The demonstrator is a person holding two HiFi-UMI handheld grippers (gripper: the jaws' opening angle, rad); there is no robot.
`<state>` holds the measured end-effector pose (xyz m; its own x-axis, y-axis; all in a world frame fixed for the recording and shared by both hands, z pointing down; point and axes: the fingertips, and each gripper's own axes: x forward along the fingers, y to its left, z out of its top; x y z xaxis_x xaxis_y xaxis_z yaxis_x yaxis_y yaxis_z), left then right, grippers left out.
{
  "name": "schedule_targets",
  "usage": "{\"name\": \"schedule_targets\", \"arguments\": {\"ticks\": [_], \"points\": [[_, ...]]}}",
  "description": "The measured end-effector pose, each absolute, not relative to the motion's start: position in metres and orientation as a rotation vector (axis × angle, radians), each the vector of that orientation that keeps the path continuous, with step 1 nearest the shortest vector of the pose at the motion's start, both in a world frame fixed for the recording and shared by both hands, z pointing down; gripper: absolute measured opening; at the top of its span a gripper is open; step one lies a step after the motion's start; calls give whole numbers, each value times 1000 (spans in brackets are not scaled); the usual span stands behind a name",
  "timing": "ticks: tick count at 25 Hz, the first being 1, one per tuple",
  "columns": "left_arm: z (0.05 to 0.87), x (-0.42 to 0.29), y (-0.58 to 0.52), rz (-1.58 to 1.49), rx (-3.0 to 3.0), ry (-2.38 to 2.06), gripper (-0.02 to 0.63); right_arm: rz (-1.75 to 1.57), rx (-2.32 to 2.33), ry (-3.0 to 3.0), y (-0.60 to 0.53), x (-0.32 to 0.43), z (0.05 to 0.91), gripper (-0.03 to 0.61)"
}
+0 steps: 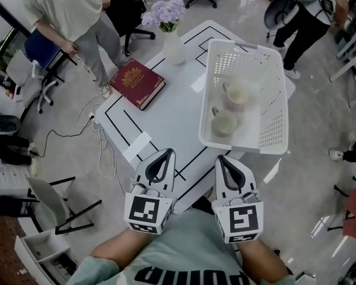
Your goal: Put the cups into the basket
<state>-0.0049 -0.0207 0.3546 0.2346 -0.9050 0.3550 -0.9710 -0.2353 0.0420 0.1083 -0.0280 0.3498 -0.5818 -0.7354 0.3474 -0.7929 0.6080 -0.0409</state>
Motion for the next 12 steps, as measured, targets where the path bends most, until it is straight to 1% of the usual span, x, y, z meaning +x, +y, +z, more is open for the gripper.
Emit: {"name": "schedule_targets", "arguments": {"ticks": [8, 12], "points": [[360, -24, 8, 385, 2385, -1632, 6, 276, 1383, -2436, -3, 91, 361, 15], [350, -37, 17, 343, 2461, -1582, 6, 274, 1463, -2390, 12, 78, 357, 15]]}}
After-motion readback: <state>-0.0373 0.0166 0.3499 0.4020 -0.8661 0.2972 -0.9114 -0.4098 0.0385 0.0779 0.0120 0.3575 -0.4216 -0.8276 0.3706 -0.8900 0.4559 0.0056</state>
